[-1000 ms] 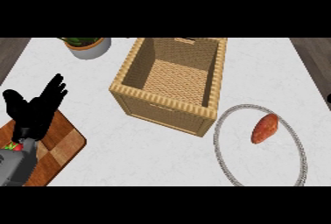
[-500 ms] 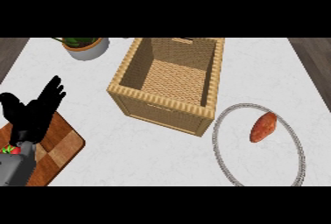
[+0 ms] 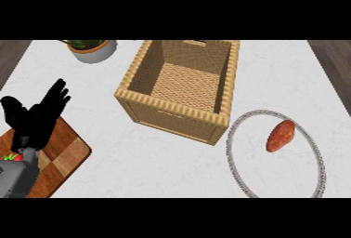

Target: Pick the sweet potato from the placemat and place it in the basket

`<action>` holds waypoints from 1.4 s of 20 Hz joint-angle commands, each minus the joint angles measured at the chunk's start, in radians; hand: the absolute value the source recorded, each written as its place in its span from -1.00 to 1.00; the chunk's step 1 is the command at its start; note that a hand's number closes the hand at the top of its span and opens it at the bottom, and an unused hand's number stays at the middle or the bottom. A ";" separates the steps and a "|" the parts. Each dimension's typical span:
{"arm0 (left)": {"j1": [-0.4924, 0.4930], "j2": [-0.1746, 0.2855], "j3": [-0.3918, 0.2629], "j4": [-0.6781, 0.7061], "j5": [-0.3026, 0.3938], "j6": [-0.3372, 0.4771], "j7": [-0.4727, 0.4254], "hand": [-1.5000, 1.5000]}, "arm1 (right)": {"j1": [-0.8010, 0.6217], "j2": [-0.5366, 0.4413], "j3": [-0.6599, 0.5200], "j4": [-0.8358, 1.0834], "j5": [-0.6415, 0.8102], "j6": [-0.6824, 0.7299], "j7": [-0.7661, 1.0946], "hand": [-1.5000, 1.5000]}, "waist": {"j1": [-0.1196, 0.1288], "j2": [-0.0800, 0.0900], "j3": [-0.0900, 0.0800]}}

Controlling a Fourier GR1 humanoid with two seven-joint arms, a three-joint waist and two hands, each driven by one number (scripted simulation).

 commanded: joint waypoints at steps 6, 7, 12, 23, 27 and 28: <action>-0.001 -0.026 0.022 -0.004 -0.052 -0.037 -0.004 0.00 | 0.031 0.247 0.123 0.115 0.333 -0.186 -0.259 -1.00 | 0.024 0.005 0.000; 0.023 -0.048 0.025 -0.030 -0.061 -0.015 0.007 0.00 | 0.078 0.271 0.117 0.077 0.342 -0.187 -0.270 -1.00 | 0.019 0.003 0.000; 0.014 -0.062 0.032 -0.042 -0.064 -0.036 0.029 0.00 | -0.043 0.367 0.121 0.323 0.374 -0.285 -0.427 -1.00 | 0.028 0.005 0.000; 0.011 -0.115 0.091 -0.058 -0.148 -0.048 0.067 0.00 | -0.124 0.419 0.198 0.518 0.526 -0.251 -0.406 -1.00 | 0.020 0.003 -0.001; -0.050 -0.133 0.142 0.061 -0.159 -0.116 0.006 0.00 | -0.167 0.411 0.172 0.634 0.552 -0.238 -0.477 -1.00 | 0.018 0.004 -0.001; 0.026 -0.111 0.108 -0.154 -0.153 -0.069 0.142 0.00 | -0.163 0.363 0.125 0.682 0.519 -0.219 -0.516 -1.00 | 0.025 0.002 0.000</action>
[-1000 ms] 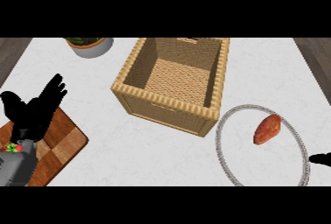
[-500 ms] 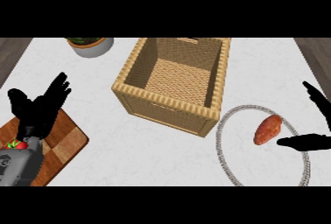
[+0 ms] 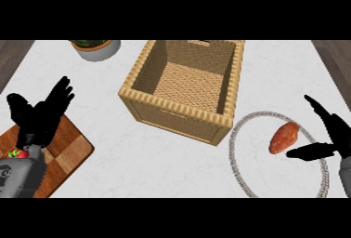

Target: Pick the sweet potato from the placemat and place it in the basket

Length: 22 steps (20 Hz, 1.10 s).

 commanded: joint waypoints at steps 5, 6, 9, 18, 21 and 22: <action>-0.040 -0.035 0.067 0.043 -0.049 -0.068 0.011 0.00 | -0.014 -0.007 -0.049 0.029 0.018 0.059 -0.054 -1.00 | -0.004 0.000 0.000; 0.018 -0.031 0.085 0.011 -0.053 -0.071 -0.024 0.00 | 0.029 -0.005 -0.055 -0.022 0.016 0.065 -0.036 -1.00 | -0.003 -0.001 0.000; 0.013 -0.035 0.087 -0.038 -0.040 -0.080 0.033 0.00 | 0.018 0.038 -0.047 0.002 -0.003 0.054 -0.101 -1.00 | -0.002 -0.001 0.000; 0.065 -0.067 0.100 -0.078 -0.089 -0.105 0.039 0.00 | 0.089 0.039 -0.043 -0.104 0.047 0.092 -0.065 -1.00 | -0.002 -0.002 0.000; 0.044 -0.060 0.119 -0.059 -0.084 -0.123 0.023 0.00 | 0.021 0.104 -0.001 0.077 0.143 -0.031 -0.130 -1.00 | 0.003 0.000 0.000; 0.082 -0.053 0.155 -0.033 -0.069 -0.153 -0.036 0.00 | 0.032 0.031 -0.059 0.028 0.088 0.059 -0.116 -1.00 | 0.000 0.000 0.000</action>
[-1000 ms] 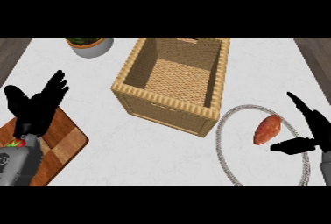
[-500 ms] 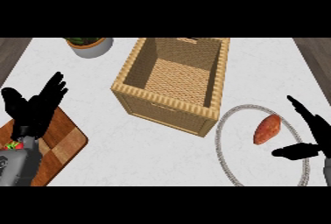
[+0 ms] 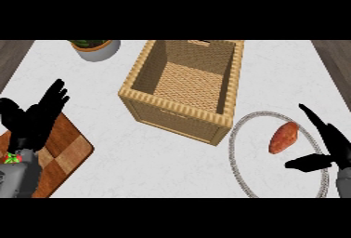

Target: Pick the sweet potato from the placemat and place it in the basket

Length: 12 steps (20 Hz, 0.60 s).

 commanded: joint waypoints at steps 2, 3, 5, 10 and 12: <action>0.036 -0.040 -0.002 -0.034 -0.025 0.004 -0.014 0.00 | -0.046 0.057 0.030 0.134 0.089 -0.094 -0.030 -1.00 | 0.002 0.000 0.000; -0.028 -0.042 -0.005 0.021 -0.034 0.003 0.019 0.00 | 0.002 0.020 0.029 -0.021 0.069 -0.008 0.054 -1.00 | -0.004 0.000 0.000; -0.026 -0.065 -0.013 -0.035 -0.055 0.041 0.061 0.00 | 0.000 0.083 0.060 0.008 0.106 -0.074 0.047 -1.00 | -0.002 0.000 0.000; -0.006 -0.056 0.013 0.010 -0.054 0.003 -0.018 0.00 | -0.056 0.069 0.102 0.195 0.209 -0.134 -0.069 1.00 | 0.002 0.001 0.000; -0.066 -0.022 0.057 0.057 -0.025 -0.024 0.021 0.00 | -0.041 0.065 0.119 0.077 0.217 -0.082 0.025 1.00 | -0.003 0.000 0.000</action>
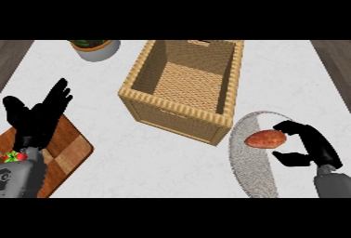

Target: Pick the sweet potato from the placemat and place it in the basket

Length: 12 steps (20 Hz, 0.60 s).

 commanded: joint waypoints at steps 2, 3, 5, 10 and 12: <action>-0.016 -0.019 0.000 -0.004 -0.021 0.003 0.009 0.00 | -0.094 0.033 0.026 0.114 0.067 -0.032 -0.004 1.00 | 0.002 0.001 0.003; 0.004 0.002 0.033 0.012 0.000 -0.043 -0.014 0.00 | -0.025 0.018 0.009 0.059 0.045 -0.015 -0.040 1.00 | 0.000 0.001 0.002; -0.011 -0.013 0.029 0.007 -0.015 -0.018 0.003 0.00 | -0.060 0.028 0.008 0.094 0.065 -0.040 -0.042 1.00 | 0.000 0.001 0.003; 0.010 -0.007 0.023 0.023 -0.014 -0.030 -0.018 0.00 | -0.037 0.276 0.243 -0.065 0.203 -0.096 0.130 1.00 | 0.010 -0.007 -0.002; -0.010 -0.023 -0.019 0.019 -0.031 -0.040 -0.010 0.00 | -0.076 0.324 0.360 -0.052 0.226 -0.116 0.170 1.00 | 0.065 -0.001 -0.001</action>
